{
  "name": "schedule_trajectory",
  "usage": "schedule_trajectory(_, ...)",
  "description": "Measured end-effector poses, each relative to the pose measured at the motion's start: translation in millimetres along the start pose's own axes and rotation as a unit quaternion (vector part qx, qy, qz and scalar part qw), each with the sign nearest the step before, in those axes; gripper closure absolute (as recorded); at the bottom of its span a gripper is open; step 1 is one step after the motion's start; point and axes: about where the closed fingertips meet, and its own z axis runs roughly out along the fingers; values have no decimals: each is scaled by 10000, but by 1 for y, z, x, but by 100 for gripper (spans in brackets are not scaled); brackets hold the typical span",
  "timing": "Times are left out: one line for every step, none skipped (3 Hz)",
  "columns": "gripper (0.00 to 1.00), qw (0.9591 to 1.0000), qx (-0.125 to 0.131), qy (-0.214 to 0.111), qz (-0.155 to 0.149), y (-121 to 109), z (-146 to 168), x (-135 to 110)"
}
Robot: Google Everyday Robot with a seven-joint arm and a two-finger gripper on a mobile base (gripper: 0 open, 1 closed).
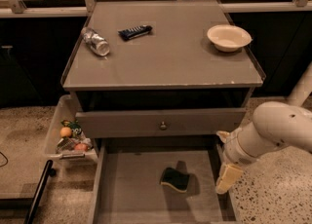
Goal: Pick sponge from middle drawer and place on counter
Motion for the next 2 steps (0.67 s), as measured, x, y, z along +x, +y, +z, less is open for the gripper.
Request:
schedule_trajectory(0, 9997, 186, -87, -102, -10, 47, 12)
schedule_trajectory(0, 9997, 185, -88, -102, -10, 47, 12)
